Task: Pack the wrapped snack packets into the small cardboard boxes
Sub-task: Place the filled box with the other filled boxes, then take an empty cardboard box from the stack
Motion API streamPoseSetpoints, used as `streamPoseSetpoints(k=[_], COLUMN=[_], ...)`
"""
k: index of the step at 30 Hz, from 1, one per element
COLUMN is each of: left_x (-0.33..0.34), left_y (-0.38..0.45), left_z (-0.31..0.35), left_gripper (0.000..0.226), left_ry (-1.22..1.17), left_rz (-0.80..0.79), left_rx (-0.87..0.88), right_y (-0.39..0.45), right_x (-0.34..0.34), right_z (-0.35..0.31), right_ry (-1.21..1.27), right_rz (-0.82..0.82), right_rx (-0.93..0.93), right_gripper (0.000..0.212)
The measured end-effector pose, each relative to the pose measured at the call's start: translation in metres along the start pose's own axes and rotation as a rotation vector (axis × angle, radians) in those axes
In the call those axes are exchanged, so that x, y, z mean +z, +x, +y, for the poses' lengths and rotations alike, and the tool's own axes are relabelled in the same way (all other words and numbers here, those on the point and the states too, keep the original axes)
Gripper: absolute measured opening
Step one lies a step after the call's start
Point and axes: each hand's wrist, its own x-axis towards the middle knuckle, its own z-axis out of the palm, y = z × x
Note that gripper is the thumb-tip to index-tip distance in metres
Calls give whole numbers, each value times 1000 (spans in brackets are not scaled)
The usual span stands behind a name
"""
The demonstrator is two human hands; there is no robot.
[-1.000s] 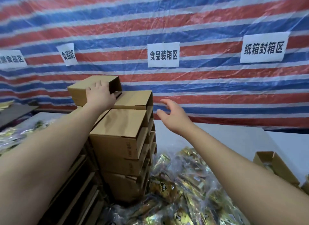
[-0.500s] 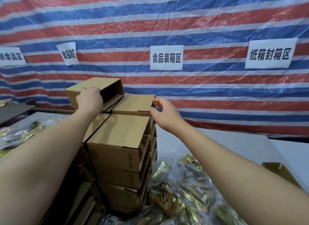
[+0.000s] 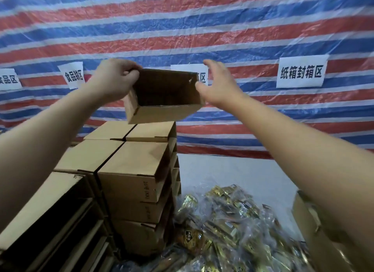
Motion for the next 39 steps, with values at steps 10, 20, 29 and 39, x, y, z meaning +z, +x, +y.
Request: streamPoseSetpoints(k=[10,20,29,39], left_x=[78,186,218,232], left_y=[-149,-384,-514,-537], left_z=[81,63,41,35], left_gripper=[22,20,18,13], left_ry=[-414,-501,-503,-612], left_rz=[-362,-900,-1039,-1006], left_rx=[-17,-291,-499,-557], right_y=[-162,-411,-537,-559], right_x=[-68,-1,57,65], right_z=[52,118,141,151], right_ry=[-408,-313,-251,-272], right_rz=[-444,-956,-1068,-1025], right_rx=[73,428,520,517], right_gripper=[26,33,13,15])
